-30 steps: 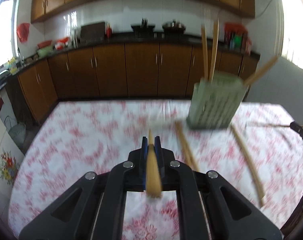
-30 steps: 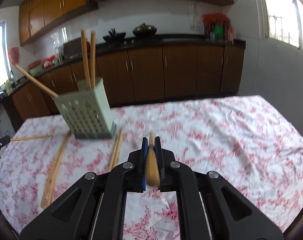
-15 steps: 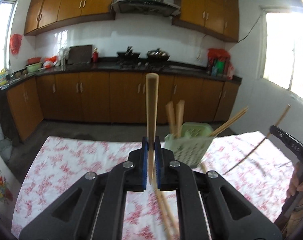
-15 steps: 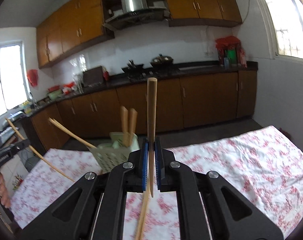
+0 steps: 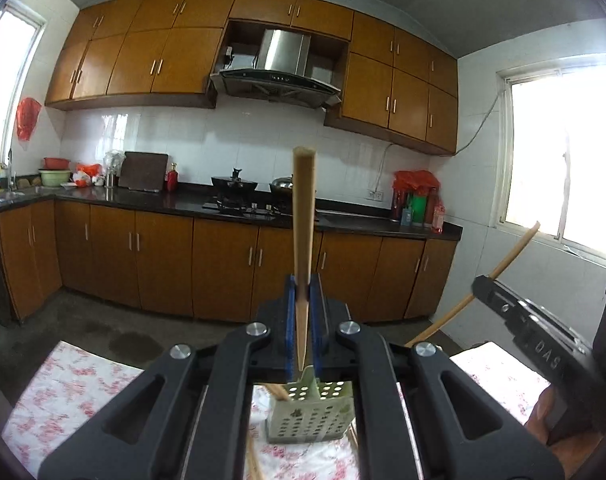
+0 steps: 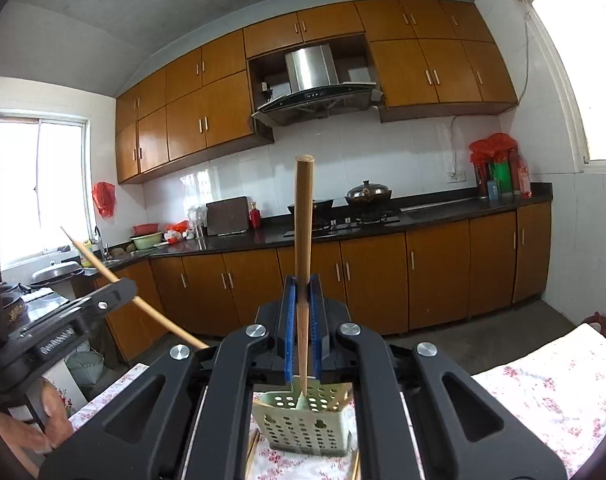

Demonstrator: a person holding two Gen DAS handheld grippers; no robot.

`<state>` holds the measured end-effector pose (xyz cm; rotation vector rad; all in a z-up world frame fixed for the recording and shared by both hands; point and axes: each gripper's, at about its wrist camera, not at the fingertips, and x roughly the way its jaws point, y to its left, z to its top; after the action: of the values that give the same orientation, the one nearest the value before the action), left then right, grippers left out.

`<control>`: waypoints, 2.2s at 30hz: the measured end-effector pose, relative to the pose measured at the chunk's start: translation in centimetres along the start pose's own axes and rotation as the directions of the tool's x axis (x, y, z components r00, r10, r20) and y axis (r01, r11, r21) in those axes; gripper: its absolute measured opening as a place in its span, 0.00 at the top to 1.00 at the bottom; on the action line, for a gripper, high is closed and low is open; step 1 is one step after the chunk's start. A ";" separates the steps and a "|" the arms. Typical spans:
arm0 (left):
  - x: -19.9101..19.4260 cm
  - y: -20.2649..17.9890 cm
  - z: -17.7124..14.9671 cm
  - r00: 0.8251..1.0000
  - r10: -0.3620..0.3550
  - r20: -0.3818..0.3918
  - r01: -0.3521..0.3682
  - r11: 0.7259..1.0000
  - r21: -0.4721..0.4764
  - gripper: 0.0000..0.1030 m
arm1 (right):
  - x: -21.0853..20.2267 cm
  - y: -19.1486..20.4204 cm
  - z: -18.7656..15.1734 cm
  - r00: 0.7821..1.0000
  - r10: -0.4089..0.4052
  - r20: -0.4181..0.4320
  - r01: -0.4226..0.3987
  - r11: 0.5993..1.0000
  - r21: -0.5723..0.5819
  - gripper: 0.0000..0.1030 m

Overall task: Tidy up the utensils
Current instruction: 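Lift the right tool's chopstick over the green holder while the left tool carries its chopstick there, then open the right tool over the holder while the left tool releases its chopstick too, then lower the right tool onto another chopstick while the left tool grasps one too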

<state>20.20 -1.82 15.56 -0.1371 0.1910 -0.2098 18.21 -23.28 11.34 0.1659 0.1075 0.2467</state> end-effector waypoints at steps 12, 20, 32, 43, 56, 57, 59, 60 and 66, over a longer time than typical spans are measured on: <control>6.2 1.2 -4.4 0.992 -0.009 -0.127 0.007 1.000 -0.021 0.82 | 3.3 -0.4 -3.9 0.988 -0.046 -0.149 0.041 0.999 -0.034 0.88; 2.4 2.4 -3.6 0.998 -0.012 -0.068 0.010 0.999 -0.039 0.72 | -0.5 -0.6 -2.4 0.994 -0.049 -0.100 0.047 0.999 -0.025 0.77; -0.8 7.3 -15.5 0.915 0.107 -0.389 -0.123 0.992 -0.014 0.67 | 0.0 -5.3 -15.9 0.821 -0.072 -0.566 0.104 0.994 0.024 0.74; 0.6 7.5 -23.8 0.804 0.055 -0.592 -0.101 0.994 -0.046 0.77 | 2.0 -3.9 -23.1 0.697 -0.105 -0.710 0.107 0.993 -0.042 0.93; 3.7 4.4 -26.4 0.732 0.068 -0.677 -0.062 0.998 0.033 0.90 | 1.2 -6.3 -22.6 0.699 -0.138 -0.702 0.162 0.986 -0.032 0.93; 3.7 4.3 -26.4 0.739 0.088 -0.668 -0.070 0.996 0.054 0.90 | 1.5 -6.0 -22.8 0.700 -0.142 -0.700 0.159 0.986 -0.041 0.93; 4.0 4.7 -26.3 0.738 0.113 -0.665 -0.090 0.994 0.069 0.91 | 1.6 -5.8 -22.9 0.703 -0.149 -0.696 0.154 0.986 -0.056 0.93; 4.2 5.3 -26.2 0.737 0.125 -0.665 -0.107 0.992 0.068 0.92 | 1.7 -5.8 -23.0 0.704 -0.158 -0.692 0.156 0.985 -0.066 0.93; 4.4 9.9 -25.4 0.725 0.219 -0.653 -0.219 0.972 0.083 0.92 | 2.1 -7.6 -22.8 0.711 -0.230 -0.665 0.231 0.969 -0.088 0.93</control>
<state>21.22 3.89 -11.40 -0.0322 0.9193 -0.0091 19.11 -26.63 -12.54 0.0543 0.8552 0.0412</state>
